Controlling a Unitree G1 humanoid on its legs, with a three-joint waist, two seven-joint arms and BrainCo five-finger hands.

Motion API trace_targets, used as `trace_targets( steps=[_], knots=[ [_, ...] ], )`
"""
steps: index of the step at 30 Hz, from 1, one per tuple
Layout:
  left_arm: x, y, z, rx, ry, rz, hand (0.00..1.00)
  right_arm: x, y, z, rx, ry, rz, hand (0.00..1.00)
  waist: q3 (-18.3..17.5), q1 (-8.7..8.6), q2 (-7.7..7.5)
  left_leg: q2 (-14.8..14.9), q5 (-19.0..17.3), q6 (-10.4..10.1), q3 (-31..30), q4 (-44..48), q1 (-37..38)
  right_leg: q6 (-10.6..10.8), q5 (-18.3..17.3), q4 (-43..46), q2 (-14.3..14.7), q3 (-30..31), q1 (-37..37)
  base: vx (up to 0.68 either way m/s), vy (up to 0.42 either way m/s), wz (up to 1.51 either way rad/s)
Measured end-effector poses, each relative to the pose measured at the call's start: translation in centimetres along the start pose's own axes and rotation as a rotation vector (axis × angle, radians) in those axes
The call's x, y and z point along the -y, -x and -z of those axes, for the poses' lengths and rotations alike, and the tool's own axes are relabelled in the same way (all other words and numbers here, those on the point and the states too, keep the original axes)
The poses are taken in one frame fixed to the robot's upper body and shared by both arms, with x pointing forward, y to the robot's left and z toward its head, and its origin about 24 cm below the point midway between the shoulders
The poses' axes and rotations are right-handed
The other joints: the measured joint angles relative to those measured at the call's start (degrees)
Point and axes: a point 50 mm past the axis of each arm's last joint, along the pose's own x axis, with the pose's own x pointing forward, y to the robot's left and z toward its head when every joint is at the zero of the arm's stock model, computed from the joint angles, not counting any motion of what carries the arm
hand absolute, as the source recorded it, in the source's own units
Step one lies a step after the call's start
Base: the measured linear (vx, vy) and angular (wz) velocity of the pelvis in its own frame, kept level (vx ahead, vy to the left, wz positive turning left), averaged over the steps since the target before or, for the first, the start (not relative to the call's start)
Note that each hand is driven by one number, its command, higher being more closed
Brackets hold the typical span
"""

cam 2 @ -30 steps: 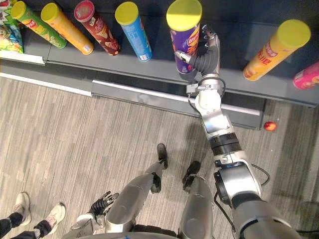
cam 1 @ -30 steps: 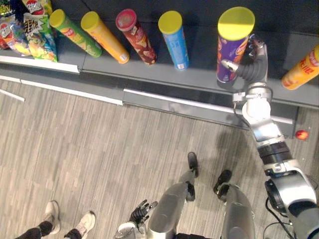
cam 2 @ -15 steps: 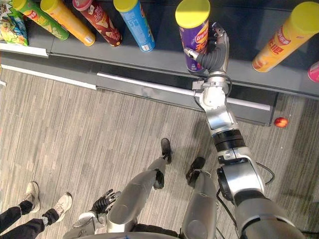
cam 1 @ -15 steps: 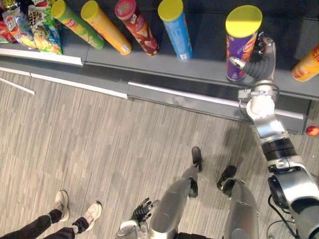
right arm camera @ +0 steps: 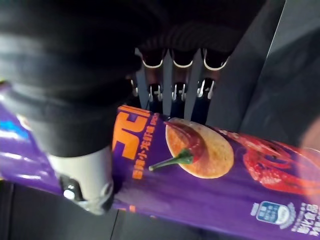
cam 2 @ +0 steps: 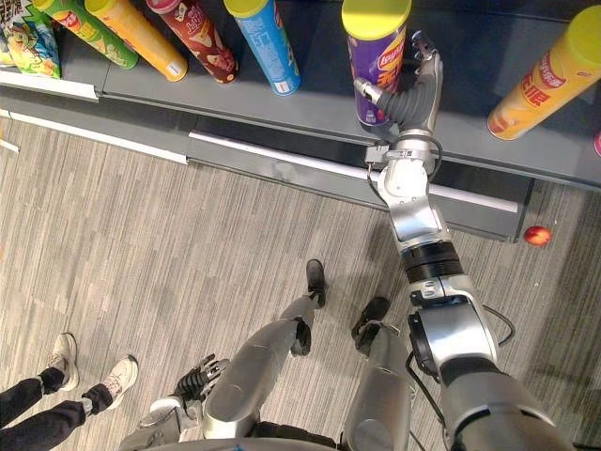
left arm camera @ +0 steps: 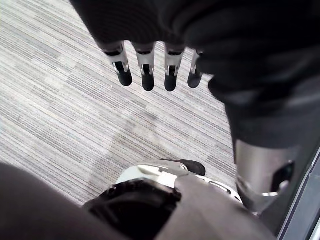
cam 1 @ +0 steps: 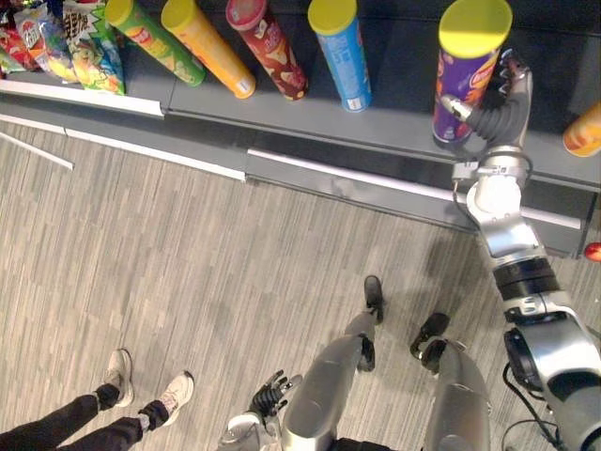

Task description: Put the gum and the chips on the shelf.

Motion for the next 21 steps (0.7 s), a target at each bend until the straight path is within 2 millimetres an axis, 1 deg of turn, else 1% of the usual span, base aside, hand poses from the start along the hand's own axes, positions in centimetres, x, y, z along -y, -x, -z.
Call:
trace_targets(
  steps=[3,6,7,10,21],
  knots=[
    [0.04,-0.03,-0.07,0.002,-0.002,0.001,0.00,-0.01,-0.34,-0.37,0.011,-0.005,0.005,1.00,0.00,0.35,0.00,0.01,-0.04,-0.05,0.00,0.26,-0.17,-0.22,-0.21,0.34,-0.08,-0.03,-0.22,-0.01,-0.037,0.01],
    [0.14,-0.07,-0.13,0.003,-0.004,0.005,0.00,0.05,-0.46,-0.21,0.004,0.000,0.008,1.00,-0.01,1.00,0.02,-0.09,-0.37,-0.52,-0.04,0.65,-0.37,-0.31,-0.68,1.17,-0.42,-0.03,-0.55,-0.03,-0.050,0.03],
    [0.43,-0.18,-0.21,0.003,-0.013,0.014,0.00,0.15,-0.48,-0.06,-0.001,0.004,0.011,1.00,-0.32,1.20,0.45,-0.06,-0.38,-0.52,-0.33,1.22,-1.07,-0.35,-0.83,1.36,-0.50,-0.30,-0.85,-0.03,-0.046,0.11],
    [0.70,-0.27,-0.27,0.002,-0.021,0.023,0.00,0.01,-0.34,0.32,-0.017,0.011,0.006,1.00,-0.49,1.44,0.70,-0.11,-0.36,-0.48,-0.76,1.47,-1.33,-0.58,-1.37,1.97,-0.66,-0.49,-1.05,-0.02,-0.050,0.09],
    [0.77,-0.28,-0.26,0.001,-0.022,0.026,0.00,0.05,-0.38,0.28,-0.015,0.011,0.007,1.00,-0.52,1.69,0.75,0.17,-0.78,-0.78,-1.18,3.32,-2.65,-1.07,-2.18,3.14,-0.80,-0.66,-1.93,-0.02,-0.052,0.02]
  ],
)
